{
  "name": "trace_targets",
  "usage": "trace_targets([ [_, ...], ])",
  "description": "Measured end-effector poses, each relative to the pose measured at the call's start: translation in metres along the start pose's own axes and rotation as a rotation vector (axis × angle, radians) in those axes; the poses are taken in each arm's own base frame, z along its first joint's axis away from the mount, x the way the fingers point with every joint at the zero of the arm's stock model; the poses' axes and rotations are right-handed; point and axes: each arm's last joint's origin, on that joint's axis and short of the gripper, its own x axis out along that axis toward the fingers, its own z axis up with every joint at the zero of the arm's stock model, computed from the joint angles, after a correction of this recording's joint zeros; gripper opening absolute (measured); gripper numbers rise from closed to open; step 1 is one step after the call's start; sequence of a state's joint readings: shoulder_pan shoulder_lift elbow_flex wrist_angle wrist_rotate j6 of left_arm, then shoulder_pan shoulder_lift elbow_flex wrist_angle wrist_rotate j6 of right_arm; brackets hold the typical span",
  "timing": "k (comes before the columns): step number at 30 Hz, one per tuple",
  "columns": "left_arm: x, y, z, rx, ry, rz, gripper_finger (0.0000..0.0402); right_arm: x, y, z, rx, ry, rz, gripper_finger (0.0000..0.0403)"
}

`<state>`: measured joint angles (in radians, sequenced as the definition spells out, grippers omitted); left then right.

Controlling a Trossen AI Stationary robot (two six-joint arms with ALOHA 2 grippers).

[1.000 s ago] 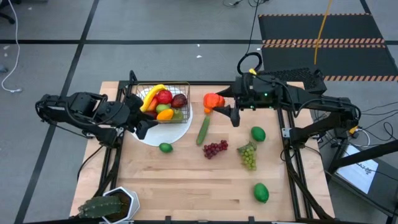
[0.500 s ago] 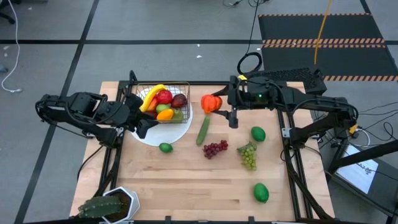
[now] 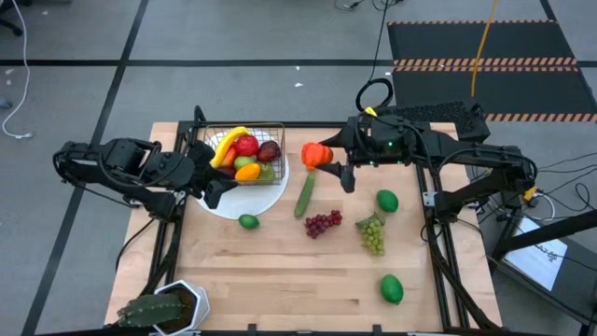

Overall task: Build produce basket
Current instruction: Put the pumpkin into the wired basket

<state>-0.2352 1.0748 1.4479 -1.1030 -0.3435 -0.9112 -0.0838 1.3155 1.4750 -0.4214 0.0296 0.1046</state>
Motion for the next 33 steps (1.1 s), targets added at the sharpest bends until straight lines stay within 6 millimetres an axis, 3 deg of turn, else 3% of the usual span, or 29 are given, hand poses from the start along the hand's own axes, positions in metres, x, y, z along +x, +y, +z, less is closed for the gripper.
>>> trace_targets([
  [17,0.000,0.000,0.000,0.009,0.001,-0.001,0.0172,-0.001,0.005,0.009,0.706,-0.085,0.058,0.0274],
  [25,0.000,0.000,0.000,-0.014,0.003,-0.003,0.0172,-0.001,0.005,0.014,0.890,-0.137,0.067,0.0274],
  [33,0.000,0.000,0.000,-0.026,0.006,-0.004,0.0172,-0.002,0.005,0.015,0.927,-0.152,0.077,0.0274],
])
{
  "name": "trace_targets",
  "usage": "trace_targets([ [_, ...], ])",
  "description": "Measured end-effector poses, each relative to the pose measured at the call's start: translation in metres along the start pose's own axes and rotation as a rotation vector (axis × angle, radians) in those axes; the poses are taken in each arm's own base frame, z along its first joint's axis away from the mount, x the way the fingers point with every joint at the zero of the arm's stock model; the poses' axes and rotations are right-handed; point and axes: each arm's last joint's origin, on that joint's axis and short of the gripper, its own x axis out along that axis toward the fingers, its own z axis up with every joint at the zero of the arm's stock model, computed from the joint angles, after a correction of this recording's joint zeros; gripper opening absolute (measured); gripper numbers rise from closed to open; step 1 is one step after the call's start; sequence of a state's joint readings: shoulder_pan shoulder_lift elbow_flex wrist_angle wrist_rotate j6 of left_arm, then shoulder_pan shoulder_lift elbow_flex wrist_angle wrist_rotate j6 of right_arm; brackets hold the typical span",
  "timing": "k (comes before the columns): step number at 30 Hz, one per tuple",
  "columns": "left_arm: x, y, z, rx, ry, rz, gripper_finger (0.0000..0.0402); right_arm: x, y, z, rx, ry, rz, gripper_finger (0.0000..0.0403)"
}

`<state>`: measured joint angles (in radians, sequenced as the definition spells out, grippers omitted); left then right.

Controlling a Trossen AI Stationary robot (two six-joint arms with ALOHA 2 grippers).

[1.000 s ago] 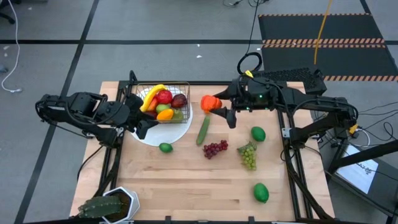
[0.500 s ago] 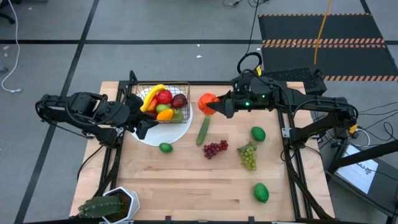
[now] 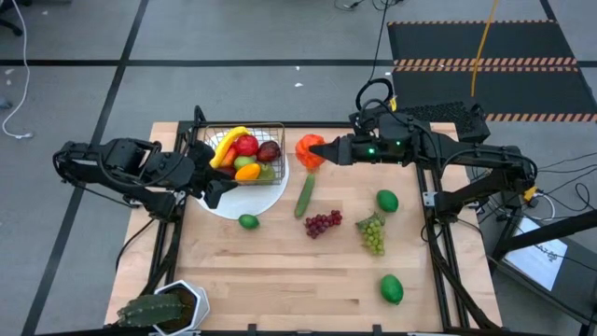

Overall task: Build produce basket
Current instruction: Put the pumpkin into the wired basket

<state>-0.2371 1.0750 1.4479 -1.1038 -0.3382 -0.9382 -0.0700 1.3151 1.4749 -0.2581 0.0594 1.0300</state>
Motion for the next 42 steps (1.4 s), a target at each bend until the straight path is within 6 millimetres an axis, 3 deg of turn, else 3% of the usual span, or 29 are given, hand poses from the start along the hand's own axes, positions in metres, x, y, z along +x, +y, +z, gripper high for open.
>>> trace_targets([
  [10,-0.001,0.001,0.000,-0.035,0.003,0.005,0.0172,0.003,-0.004,0.002,-0.089,-0.064,-0.055,0.0274],
  [19,-0.007,0.010,-0.004,0.029,0.045,0.041,0.0172,0.031,-0.026,0.015,-0.163,-0.112,-0.122,0.0274],
  [26,-0.040,0.043,-0.014,0.068,0.097,0.121,0.0172,0.068,-0.038,0.019,-0.149,-0.173,-0.060,0.0274],
  [35,-0.085,0.082,-0.018,0.085,-0.080,0.131,0.0172,0.104,-0.059,0.023,-0.081,-0.195,-0.006,0.0274],
  [42,-0.104,0.107,-0.028,0.158,-0.136,0.092,0.0172,0.128,-0.052,0.030,-0.146,-0.173,0.002,0.0274],
])
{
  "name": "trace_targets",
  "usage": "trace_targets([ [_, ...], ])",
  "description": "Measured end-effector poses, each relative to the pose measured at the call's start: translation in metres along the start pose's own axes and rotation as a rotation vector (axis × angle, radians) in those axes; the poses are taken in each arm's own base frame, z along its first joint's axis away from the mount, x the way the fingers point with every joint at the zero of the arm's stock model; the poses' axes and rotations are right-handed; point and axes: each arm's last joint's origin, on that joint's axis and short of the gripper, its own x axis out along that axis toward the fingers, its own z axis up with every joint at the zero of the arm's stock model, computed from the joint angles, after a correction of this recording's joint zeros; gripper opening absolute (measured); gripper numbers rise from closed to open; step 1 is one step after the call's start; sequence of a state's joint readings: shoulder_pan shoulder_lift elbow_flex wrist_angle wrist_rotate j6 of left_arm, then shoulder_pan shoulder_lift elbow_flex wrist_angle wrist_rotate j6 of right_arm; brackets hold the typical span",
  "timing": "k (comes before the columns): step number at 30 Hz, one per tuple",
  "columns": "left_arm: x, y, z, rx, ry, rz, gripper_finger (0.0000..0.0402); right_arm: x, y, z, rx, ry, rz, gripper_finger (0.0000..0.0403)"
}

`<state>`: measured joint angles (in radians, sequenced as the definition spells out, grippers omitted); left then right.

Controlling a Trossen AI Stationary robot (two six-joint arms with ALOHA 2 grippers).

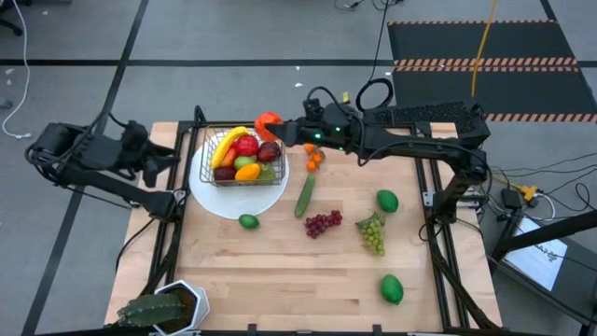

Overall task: Build produce basket
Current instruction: Put the pumpkin into the wired basket

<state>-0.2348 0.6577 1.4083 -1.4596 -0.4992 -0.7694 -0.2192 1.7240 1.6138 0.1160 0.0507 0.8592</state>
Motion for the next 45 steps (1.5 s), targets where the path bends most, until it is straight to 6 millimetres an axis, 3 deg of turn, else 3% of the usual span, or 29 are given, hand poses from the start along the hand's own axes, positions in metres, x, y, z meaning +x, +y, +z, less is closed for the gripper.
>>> trace_targets([
  [9,-0.006,0.010,-0.006,0.036,-0.020,-0.018,0.0172,0.030,-0.011,0.007,-0.132,0.072,-0.115,0.0274],
  [18,-0.005,0.009,-0.003,0.032,-0.063,0.018,0.0172,0.058,-0.062,-0.012,-0.315,0.245,-0.209,0.0274],
  [25,-0.005,0.009,-0.003,0.018,-0.078,0.033,0.0172,0.078,-0.100,-0.038,-0.315,0.384,-0.248,0.0274],
  [33,-0.005,0.010,-0.003,0.016,-0.085,0.041,0.0172,0.083,-0.117,-0.047,-0.388,0.443,-0.275,0.0276],
  [45,-0.005,0.008,-0.001,-0.001,-0.115,0.039,0.0172,0.081,-0.120,-0.048,-0.464,0.461,-0.317,0.0320],
])
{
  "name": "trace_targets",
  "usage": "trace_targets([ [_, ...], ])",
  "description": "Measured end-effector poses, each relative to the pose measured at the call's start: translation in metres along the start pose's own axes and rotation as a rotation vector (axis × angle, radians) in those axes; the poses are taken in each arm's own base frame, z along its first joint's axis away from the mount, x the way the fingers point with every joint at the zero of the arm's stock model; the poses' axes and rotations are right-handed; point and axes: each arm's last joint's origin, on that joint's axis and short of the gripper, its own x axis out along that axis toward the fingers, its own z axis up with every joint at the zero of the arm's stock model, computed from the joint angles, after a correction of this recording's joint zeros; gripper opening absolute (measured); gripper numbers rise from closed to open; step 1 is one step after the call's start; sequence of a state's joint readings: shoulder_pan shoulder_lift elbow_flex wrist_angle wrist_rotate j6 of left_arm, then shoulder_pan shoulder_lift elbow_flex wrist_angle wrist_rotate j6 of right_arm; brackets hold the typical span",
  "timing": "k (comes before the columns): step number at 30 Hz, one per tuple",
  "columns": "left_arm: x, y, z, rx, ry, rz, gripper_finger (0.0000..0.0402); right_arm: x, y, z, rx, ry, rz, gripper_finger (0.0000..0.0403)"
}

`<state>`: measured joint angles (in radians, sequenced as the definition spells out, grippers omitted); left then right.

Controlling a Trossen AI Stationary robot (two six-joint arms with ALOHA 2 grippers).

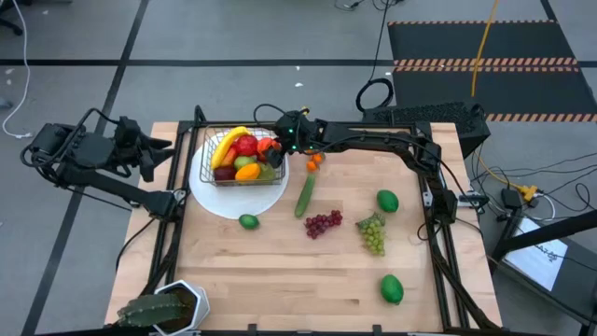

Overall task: Build produce basket
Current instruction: Put the pumpkin into the wired basket, then put the cucumber into the wired basket

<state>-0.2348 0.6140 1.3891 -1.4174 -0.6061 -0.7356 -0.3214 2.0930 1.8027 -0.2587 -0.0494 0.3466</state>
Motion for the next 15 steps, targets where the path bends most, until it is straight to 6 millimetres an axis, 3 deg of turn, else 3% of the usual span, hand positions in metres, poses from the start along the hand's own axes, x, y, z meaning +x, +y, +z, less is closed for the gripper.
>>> trace_targets([
  [8,0.001,-0.006,0.008,-0.023,-0.083,-0.017,0.0172,-0.005,0.003,0.002,0.016,-0.004,0.009,0.0350],
  [15,0.007,-0.013,0.009,0.002,-0.068,0.003,0.0172,-0.032,0.012,0.017,0.080,-0.049,0.034,0.0350],
])
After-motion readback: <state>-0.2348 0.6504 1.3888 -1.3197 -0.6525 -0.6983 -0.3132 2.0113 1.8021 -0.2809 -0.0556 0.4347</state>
